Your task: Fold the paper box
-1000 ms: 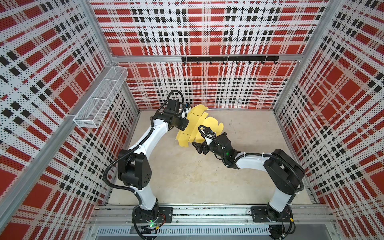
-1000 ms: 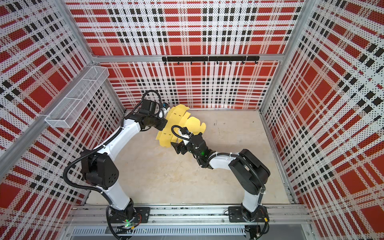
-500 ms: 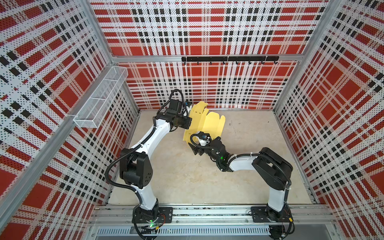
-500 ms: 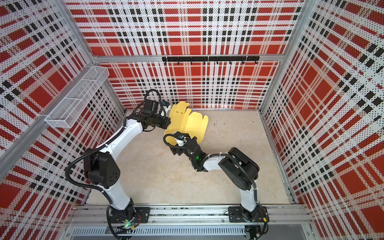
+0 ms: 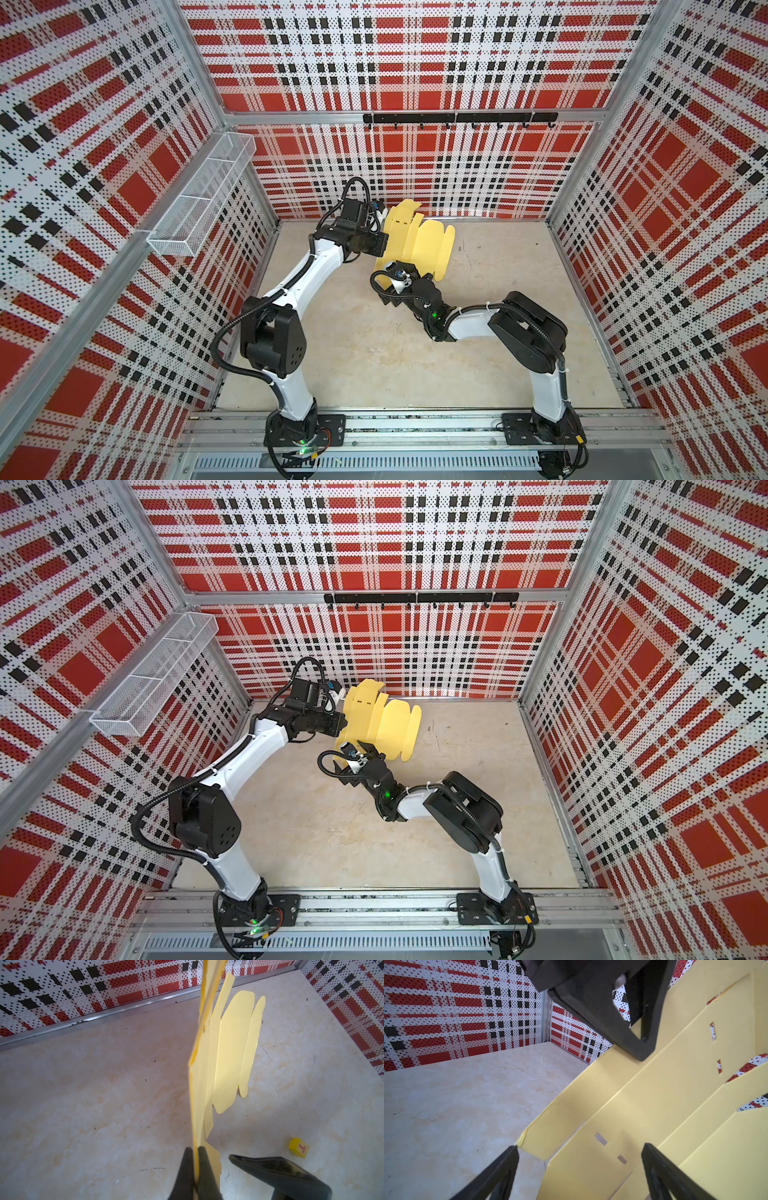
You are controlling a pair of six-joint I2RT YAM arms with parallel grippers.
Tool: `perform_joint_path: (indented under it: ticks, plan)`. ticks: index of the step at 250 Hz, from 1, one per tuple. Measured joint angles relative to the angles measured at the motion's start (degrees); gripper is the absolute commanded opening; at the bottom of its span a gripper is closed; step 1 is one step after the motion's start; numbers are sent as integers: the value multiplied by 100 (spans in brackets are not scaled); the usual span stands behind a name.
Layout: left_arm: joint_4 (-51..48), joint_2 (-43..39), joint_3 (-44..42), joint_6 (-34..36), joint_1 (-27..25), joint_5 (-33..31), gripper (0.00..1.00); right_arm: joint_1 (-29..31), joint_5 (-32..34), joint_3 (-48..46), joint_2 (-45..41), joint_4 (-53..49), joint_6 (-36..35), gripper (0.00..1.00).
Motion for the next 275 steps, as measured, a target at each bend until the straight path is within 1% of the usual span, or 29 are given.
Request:
perform_joint_path:
  ticks: [109, 182, 275]
  plan:
    - [98, 0, 0, -160, -192, 15, 0, 76, 505, 55, 11, 92, -407, 96]
    - [140, 0, -37, -98, -227, -13, 0, 63, 925, -476, -337, 223, -577, 96]
    - [162, 0, -107, -9, -304, -22, 0, -66, 1117, -623, -588, 400, -608, 96]
